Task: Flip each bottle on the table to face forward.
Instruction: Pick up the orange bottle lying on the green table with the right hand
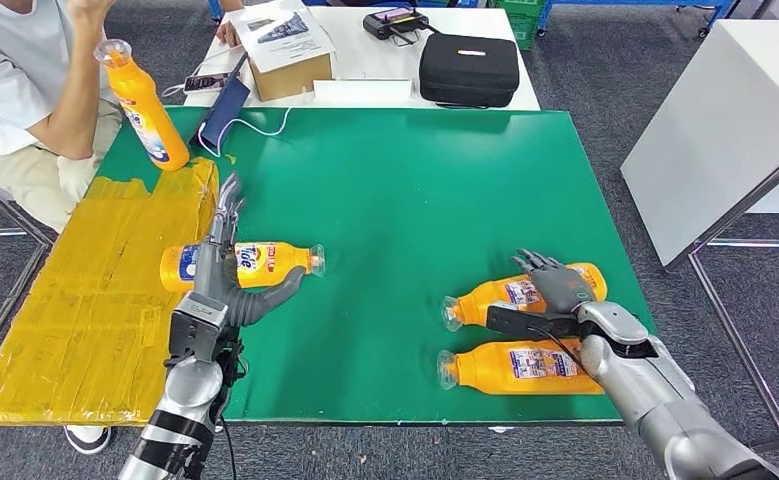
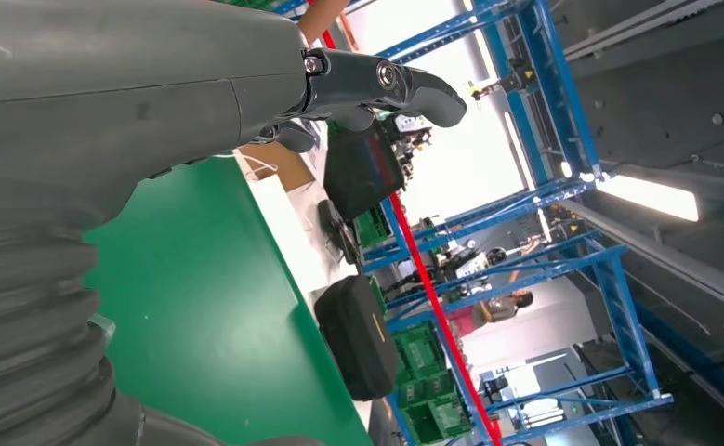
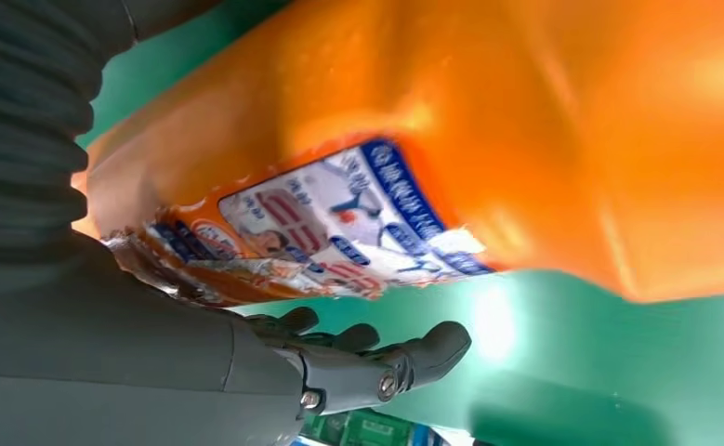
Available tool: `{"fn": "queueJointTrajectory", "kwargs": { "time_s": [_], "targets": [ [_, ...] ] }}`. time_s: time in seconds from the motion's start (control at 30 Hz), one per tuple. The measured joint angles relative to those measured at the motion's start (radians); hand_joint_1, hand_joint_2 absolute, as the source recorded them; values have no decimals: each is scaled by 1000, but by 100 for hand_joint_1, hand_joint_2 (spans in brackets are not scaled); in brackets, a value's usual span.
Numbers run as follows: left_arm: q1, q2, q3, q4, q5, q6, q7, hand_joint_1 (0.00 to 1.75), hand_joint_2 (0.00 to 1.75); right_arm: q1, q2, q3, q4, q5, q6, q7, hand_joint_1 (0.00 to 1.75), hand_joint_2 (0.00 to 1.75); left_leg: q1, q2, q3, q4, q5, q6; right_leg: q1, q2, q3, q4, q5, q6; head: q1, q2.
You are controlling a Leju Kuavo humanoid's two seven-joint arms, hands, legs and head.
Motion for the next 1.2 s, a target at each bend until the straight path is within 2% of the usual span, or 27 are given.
{"fn": "queueJointTrajectory", "kwargs": {
  "time_s": [0.03, 0.1, 0.17, 0.23, 0.33, 0.87, 1.03, 1.2],
  "targets": [
    [-1, 0, 0, 1, 0, 0, 0, 0, 175, -4, 6, 2, 10, 2, -4, 2, 7, 175, 0, 0, 1, 0, 0, 0, 0, 0, 0, 0, 0, 0, 0, 0],
    [-1, 0, -1, 2, 0, 0, 0, 0, 175, -9, 17, 7, 26, 7, -18, 6, 62, 175, 0, 0, 2, 0, 0, 0, 0, 0, 1, 0, 0, 0, 0, 0],
    [-1, 0, -2, 3, 0, 0, 0, 0, 175, -13, 29, 13, 42, 18, -36, 14, 136, 175, 0, 1, 3, 0, 0, 0, 0, 1, 2, 0, 0, 0, 0, 0],
    [-1, 0, -3, 2, 0, 0, 1, 0, 175, -17, 42, 18, 57, 33, -50, 23, 167, 175, 0, 1, 4, 0, 0, 0, 0, 2, 2, 0, 0, 0, 0, 0],
    [-1, 0, -7, 2, 2, 1, 2, 0, 175, -25, 55, 24, 75, 53, -58, 32, 175, 175, 0, 2, 5, 0, 0, 0, 0, 2, 3, 0, 1, -1, 0, 0],
    [3, 0, -12, -3, 12, -5, 13, 0, 175, -55, 87, 38, 120, 116, -91, 69, 175, 175, 0, 2, 5, 0, 0, 0, 0, 2, 4, 0, 1, 0, 0, 0],
    [13, 0, -14, -18, 12, -18, 28, 0, 175, -48, 108, 33, 113, 174, -158, 113, 175, 175, 0, 2, 5, 0, 0, 0, 0, 3, 4, 0, 2, 0, 0, 0],
    [35, 0, -14, -52, 1, -25, 45, 0, 175, 0, 149, -3, 32, 231, -229, 150, 175, 175, 0, 2, 3, 0, 1, 1, 0, 2, 2, 0, 2, 1, 0, 0]
  ]
}}
